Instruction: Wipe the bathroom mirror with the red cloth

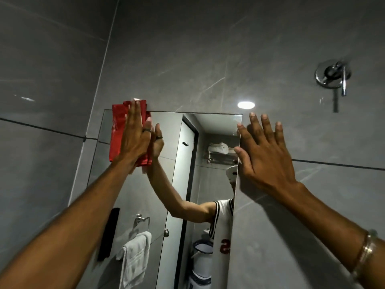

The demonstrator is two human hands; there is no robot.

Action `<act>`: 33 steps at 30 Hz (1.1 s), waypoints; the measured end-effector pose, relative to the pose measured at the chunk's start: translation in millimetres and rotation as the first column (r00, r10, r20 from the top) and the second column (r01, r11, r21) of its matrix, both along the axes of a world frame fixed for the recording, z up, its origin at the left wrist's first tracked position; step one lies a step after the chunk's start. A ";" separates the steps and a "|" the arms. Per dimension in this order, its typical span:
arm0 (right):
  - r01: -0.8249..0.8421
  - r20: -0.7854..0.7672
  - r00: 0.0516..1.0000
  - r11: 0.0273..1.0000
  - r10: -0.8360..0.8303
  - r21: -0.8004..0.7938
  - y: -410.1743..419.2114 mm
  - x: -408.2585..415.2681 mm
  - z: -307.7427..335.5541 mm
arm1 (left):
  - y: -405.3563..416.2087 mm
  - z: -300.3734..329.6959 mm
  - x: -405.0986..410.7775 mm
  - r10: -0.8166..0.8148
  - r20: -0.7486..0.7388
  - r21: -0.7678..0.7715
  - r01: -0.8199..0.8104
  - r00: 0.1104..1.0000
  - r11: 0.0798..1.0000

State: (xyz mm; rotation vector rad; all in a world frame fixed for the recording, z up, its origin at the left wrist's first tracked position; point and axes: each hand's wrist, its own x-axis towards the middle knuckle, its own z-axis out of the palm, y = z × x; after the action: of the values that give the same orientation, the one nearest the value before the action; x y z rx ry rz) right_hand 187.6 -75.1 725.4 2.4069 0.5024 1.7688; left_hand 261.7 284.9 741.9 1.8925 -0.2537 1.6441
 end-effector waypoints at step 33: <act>-0.043 -0.094 0.994 0.997 0.050 0.071 -44.5 -20.2 -68.2 | -265.7 -99.9 -7.2 0.116 0.078 0.249 -0.132 0.990 0.960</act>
State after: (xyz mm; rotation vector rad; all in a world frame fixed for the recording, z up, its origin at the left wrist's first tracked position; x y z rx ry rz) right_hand 167.4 -119.5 657.2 2.5569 0.5202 1.7230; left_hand 254.5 19.3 642.0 2.0834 -0.3946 1.8304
